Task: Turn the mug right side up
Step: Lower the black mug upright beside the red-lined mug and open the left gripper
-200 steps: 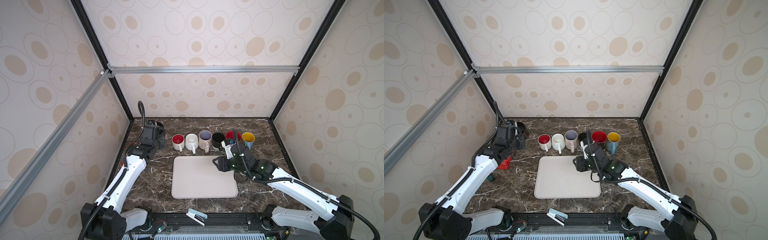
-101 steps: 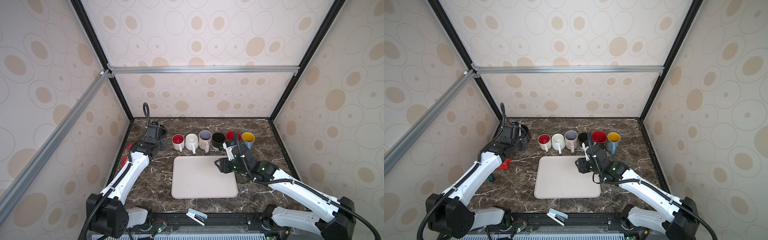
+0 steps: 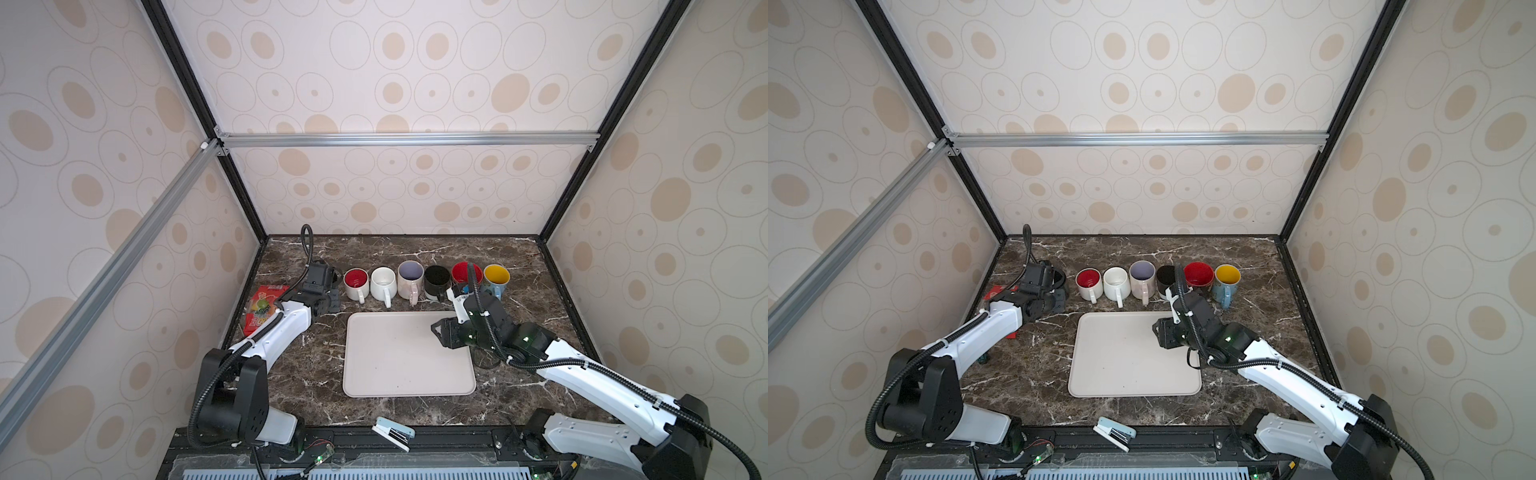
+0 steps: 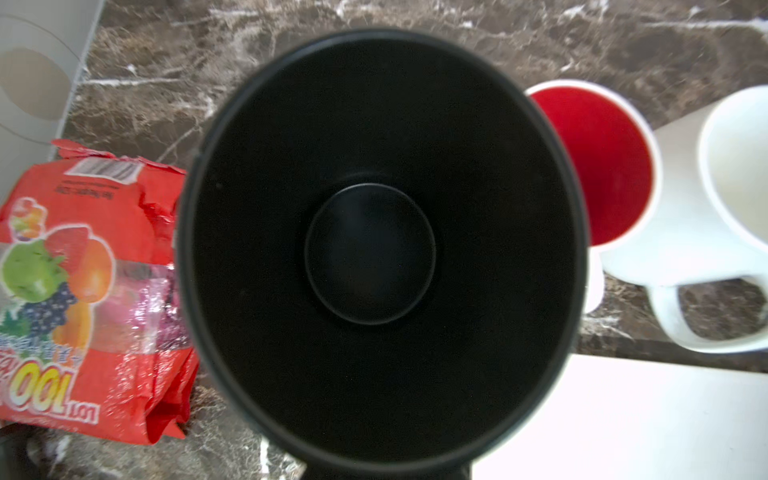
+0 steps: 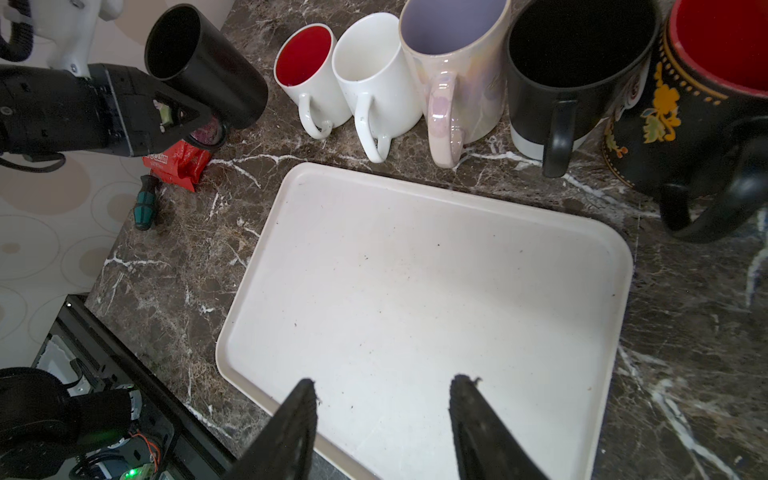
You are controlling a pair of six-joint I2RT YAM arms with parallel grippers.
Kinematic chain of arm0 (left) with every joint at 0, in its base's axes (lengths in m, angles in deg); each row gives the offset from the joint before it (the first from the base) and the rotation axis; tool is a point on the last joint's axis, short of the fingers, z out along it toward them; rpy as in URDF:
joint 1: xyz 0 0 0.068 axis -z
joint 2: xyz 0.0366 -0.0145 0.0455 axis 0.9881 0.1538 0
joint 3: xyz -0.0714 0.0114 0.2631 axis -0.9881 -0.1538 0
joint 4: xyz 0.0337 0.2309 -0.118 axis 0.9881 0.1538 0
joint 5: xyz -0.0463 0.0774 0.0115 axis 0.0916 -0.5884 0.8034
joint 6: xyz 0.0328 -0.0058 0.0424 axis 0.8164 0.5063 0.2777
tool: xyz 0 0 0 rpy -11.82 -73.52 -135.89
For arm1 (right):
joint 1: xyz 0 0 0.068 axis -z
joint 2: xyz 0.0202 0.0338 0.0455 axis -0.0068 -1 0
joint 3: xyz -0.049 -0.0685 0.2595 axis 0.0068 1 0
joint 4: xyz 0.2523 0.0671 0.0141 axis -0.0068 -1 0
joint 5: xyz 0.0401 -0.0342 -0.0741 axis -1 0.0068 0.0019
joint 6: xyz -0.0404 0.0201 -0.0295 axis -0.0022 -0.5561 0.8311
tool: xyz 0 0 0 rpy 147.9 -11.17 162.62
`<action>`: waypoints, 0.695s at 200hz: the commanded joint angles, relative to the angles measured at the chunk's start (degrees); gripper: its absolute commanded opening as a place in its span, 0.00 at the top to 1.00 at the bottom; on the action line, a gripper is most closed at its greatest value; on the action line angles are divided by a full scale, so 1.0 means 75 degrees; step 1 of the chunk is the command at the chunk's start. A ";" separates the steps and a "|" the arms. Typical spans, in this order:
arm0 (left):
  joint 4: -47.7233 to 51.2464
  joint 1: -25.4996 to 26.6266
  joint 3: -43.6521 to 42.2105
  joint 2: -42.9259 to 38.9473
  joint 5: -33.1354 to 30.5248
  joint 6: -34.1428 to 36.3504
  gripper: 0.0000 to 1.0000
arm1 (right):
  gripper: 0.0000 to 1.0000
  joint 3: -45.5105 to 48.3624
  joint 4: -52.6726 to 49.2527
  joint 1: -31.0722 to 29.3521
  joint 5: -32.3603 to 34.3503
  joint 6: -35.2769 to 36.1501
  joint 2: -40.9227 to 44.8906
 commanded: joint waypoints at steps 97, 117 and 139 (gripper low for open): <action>-0.1792 -0.0126 -0.0188 0.0482 0.0506 -0.0480 1.00 | 0.46 -0.0177 -0.0245 0.0055 0.0000 0.0021 -0.0107; -0.1945 -0.0130 -0.0233 0.0595 0.0579 -0.0538 1.00 | 0.46 -0.0191 -0.0268 0.0055 0.0003 -0.0002 -0.0126; -0.1820 -0.0129 -0.0094 0.0811 0.0487 -0.0551 1.00 | 0.46 -0.0212 -0.0273 0.0059 -0.0019 -0.0005 -0.0153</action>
